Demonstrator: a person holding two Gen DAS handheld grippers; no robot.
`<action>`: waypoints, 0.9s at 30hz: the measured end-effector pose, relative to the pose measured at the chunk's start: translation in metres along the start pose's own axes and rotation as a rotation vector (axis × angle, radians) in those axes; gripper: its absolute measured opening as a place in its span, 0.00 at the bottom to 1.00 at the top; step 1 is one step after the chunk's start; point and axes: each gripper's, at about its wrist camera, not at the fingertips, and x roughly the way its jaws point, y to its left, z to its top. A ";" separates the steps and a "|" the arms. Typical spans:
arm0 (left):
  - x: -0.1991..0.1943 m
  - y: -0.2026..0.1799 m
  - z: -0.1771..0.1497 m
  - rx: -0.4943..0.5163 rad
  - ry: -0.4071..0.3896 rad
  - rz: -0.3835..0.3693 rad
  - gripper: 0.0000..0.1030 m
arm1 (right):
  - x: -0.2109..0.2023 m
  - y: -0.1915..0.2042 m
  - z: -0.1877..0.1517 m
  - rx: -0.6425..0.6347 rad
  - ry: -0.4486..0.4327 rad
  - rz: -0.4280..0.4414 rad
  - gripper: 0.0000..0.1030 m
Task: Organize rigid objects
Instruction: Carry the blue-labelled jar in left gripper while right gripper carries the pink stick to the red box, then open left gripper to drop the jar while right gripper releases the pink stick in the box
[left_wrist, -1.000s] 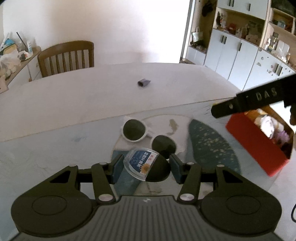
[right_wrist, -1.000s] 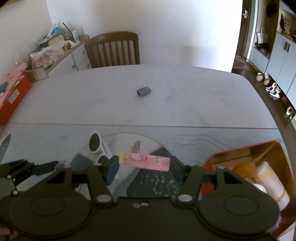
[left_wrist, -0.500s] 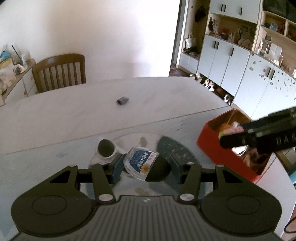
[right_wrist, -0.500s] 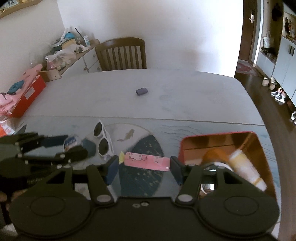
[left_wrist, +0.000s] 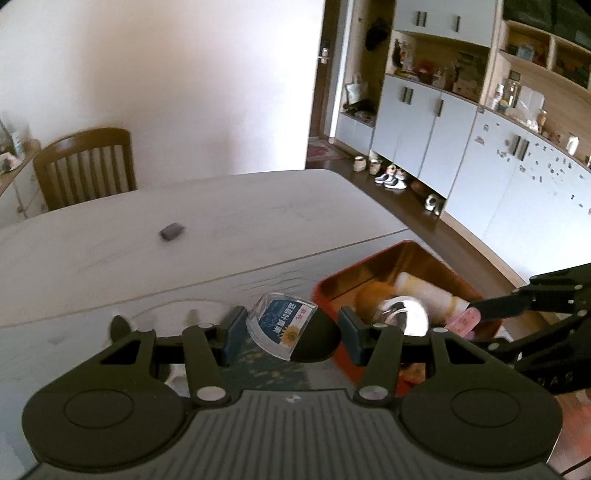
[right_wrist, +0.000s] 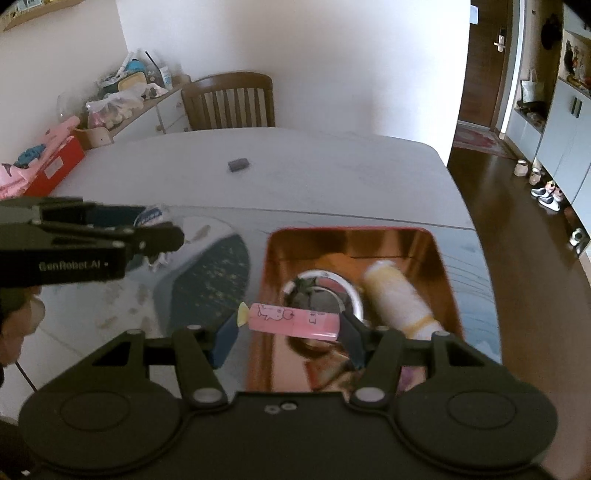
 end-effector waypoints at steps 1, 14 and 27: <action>0.003 -0.007 0.002 0.006 0.002 -0.005 0.52 | 0.000 -0.004 -0.003 -0.007 0.000 -0.006 0.57; 0.055 -0.065 0.027 0.055 0.067 -0.066 0.52 | 0.011 -0.042 -0.027 -0.049 0.030 -0.062 0.57; 0.123 -0.102 0.041 0.126 0.143 -0.058 0.52 | 0.028 -0.047 -0.025 -0.086 0.037 -0.049 0.57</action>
